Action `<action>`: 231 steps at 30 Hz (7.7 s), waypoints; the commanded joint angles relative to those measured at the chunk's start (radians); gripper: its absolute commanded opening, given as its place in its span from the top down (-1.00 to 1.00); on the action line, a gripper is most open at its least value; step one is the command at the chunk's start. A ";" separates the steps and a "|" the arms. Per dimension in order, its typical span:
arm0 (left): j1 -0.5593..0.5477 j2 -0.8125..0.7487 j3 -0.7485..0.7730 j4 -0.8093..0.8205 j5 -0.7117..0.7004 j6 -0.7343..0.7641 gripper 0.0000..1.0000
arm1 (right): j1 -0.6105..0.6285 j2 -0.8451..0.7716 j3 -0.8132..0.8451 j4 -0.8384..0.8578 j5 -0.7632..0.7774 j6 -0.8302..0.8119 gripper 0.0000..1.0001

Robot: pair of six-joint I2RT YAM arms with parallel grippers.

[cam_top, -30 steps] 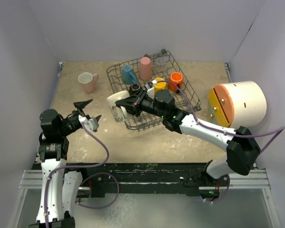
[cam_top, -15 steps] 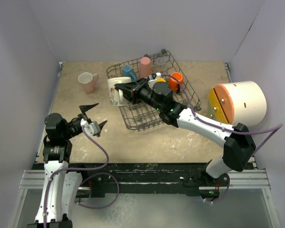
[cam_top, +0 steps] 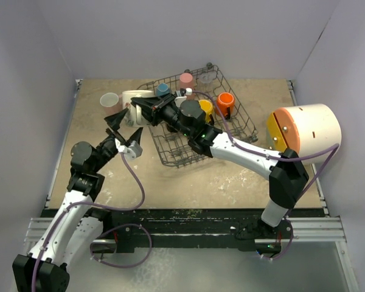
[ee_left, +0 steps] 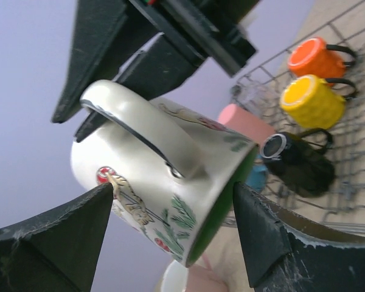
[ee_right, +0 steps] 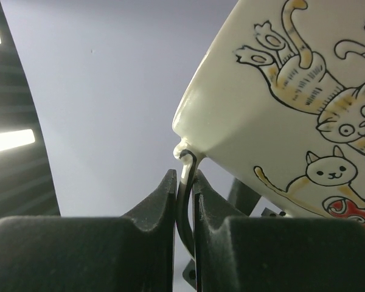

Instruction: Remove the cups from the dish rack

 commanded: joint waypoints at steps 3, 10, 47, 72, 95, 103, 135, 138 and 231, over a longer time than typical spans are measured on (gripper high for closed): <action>-0.011 -0.002 -0.013 0.216 -0.170 0.034 -0.61 | 0.009 -0.088 0.072 0.262 0.039 0.038 1.00; -0.011 0.027 0.011 0.308 -0.206 0.005 -0.54 | 0.040 -0.055 0.110 0.287 0.029 0.045 1.00; -0.011 -0.114 0.191 -0.044 -0.048 0.187 1.00 | -0.007 -0.238 -0.301 0.226 -0.145 -0.001 0.68; 0.057 0.085 0.355 -0.864 -0.404 0.211 1.00 | -0.166 -0.432 -0.463 -0.229 -0.177 -0.274 0.02; 0.444 1.001 1.135 -1.309 -0.438 -0.029 1.00 | -0.280 -0.466 -0.273 -0.749 0.007 -0.738 -0.03; 0.464 1.229 1.305 -1.311 -0.469 -0.055 1.00 | -0.283 -0.456 -0.174 -0.863 0.154 -0.923 -0.25; 0.479 1.286 1.429 -1.255 -0.463 -0.132 -0.79 | -0.349 0.190 0.281 -0.789 -0.090 -1.659 -0.43; 0.479 1.236 1.413 -1.291 -0.401 -0.152 -0.80 | -0.350 0.238 0.308 -0.799 -0.095 -1.700 -0.42; 0.440 0.213 0.589 -1.067 0.574 0.298 -0.92 | -0.172 0.000 -0.390 0.900 -0.661 -0.144 1.00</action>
